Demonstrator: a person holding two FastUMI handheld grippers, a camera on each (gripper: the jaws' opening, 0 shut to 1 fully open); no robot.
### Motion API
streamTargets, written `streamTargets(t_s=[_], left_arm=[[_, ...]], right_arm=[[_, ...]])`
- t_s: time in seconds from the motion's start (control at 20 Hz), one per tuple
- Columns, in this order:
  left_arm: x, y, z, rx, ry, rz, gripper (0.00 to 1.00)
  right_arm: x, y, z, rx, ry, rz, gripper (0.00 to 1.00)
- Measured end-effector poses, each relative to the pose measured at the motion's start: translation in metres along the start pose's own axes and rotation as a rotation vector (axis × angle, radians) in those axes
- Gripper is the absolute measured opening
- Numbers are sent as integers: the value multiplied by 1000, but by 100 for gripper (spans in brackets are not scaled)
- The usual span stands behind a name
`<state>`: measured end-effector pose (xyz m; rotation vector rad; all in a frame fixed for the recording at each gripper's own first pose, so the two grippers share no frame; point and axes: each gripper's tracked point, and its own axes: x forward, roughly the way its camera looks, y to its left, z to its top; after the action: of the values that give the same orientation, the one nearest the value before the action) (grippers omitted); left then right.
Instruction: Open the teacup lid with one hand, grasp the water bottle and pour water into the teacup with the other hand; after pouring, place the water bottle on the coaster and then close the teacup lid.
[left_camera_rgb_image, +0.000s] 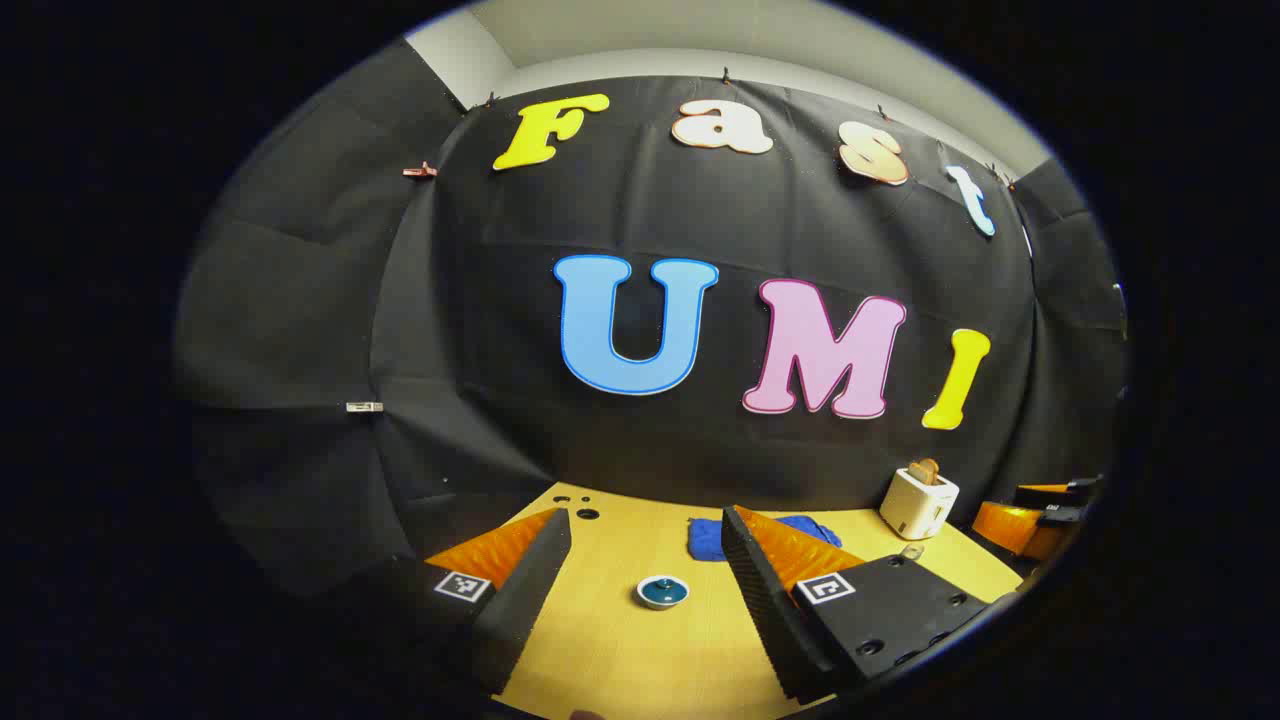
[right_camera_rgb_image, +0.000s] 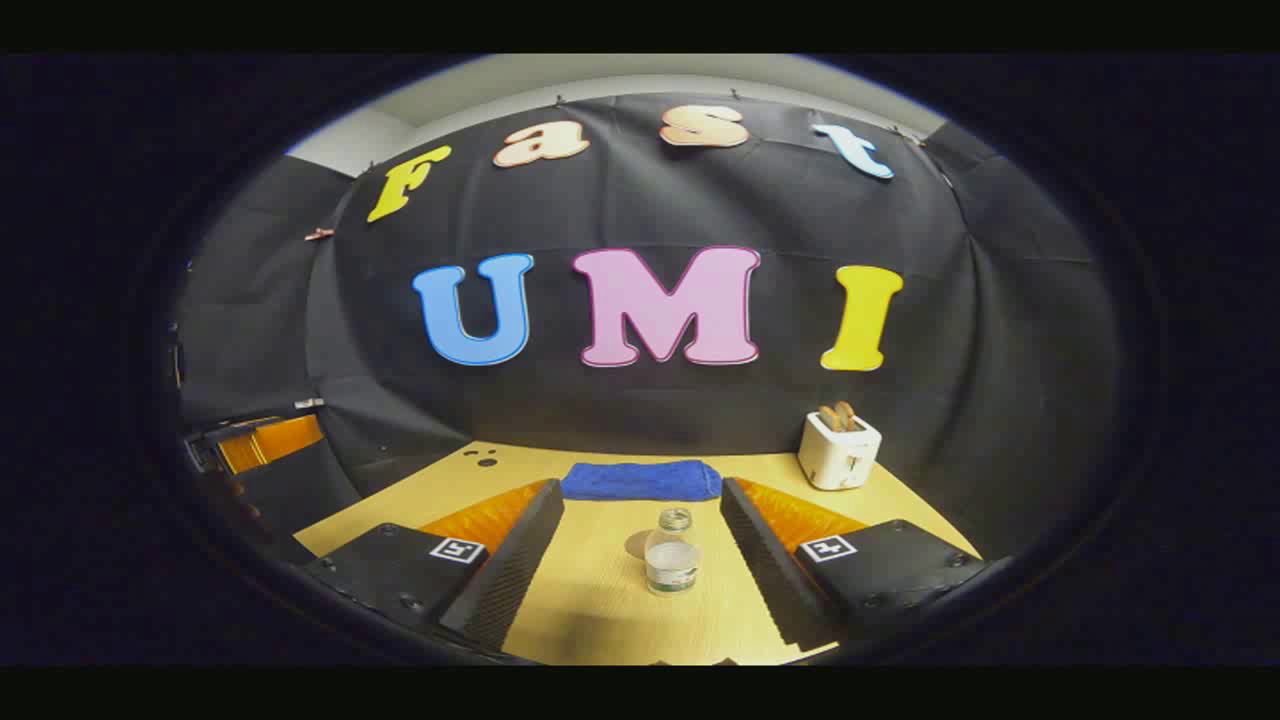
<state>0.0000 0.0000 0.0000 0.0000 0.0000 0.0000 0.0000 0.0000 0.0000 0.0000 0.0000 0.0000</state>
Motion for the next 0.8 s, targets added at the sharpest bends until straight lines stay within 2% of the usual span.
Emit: streamTargets(t_s=[0.15, 0.35, 0.65, 0.8], left_arm=[[0, -5, -7, -13, 21, -18, 95], [7, 0, -11, -18, 39, -5, 95], [20, 8, -17, 3, 59, 0, 95], [29, 5, -19, 9, 68, -21, 95]], right_arm=[[6, 6, 2, -22, -3, 23, 98], [10, 12, -1, -30, 10, 50, 98], [14, 9, -8, -23, 24, 57, 98], [16, 10, -9, -24, 22, 63, 98]])
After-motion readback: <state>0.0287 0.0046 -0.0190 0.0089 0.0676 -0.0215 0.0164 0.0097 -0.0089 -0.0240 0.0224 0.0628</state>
